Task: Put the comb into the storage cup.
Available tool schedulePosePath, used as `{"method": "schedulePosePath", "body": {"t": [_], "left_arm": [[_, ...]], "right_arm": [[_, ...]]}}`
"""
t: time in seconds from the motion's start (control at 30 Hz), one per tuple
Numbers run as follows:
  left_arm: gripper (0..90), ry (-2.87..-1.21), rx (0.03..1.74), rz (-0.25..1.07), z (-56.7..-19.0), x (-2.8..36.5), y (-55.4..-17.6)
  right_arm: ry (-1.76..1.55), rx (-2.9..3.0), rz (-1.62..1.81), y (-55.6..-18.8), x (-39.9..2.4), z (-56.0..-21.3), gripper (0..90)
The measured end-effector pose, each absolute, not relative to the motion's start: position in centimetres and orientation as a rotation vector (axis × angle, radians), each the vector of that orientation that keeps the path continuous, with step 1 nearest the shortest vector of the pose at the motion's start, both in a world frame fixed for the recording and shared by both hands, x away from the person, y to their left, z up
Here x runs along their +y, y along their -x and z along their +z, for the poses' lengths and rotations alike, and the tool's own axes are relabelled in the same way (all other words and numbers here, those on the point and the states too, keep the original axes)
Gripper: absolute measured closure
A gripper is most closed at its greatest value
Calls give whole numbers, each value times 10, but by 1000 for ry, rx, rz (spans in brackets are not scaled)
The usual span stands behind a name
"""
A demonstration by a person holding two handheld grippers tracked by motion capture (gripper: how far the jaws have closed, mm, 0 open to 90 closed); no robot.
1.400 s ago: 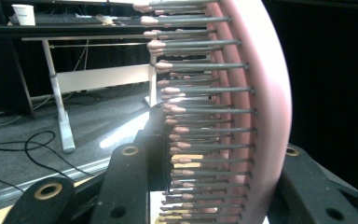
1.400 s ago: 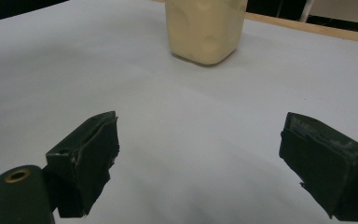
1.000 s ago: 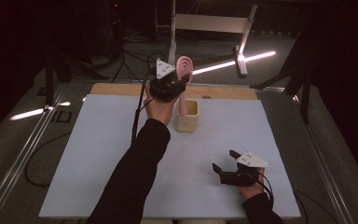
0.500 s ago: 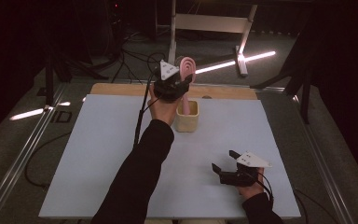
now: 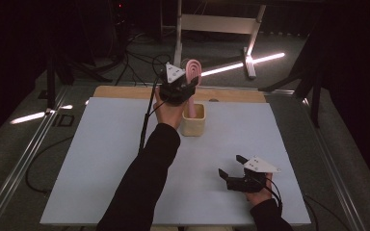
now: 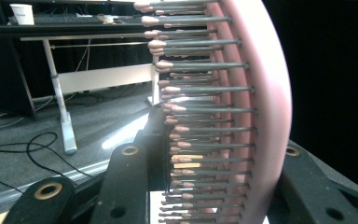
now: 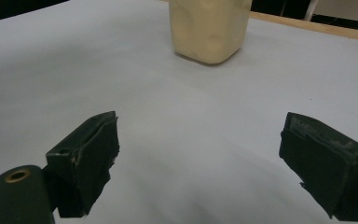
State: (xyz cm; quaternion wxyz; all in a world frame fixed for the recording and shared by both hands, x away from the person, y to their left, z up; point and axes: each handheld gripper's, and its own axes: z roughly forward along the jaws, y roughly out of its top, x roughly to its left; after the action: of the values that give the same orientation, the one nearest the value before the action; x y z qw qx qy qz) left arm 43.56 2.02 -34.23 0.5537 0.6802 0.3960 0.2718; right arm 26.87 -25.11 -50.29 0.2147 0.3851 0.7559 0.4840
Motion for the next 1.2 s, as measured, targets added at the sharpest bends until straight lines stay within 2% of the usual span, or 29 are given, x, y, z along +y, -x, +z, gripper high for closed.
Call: {"method": "schedulePosePath", "body": {"t": [1.2], "left_arm": [[639, -1643, 936, 659, -362, 12, -433]], "right_arm": [[-1049, 2114, 1316, -268, -249, -505, 114]]}}
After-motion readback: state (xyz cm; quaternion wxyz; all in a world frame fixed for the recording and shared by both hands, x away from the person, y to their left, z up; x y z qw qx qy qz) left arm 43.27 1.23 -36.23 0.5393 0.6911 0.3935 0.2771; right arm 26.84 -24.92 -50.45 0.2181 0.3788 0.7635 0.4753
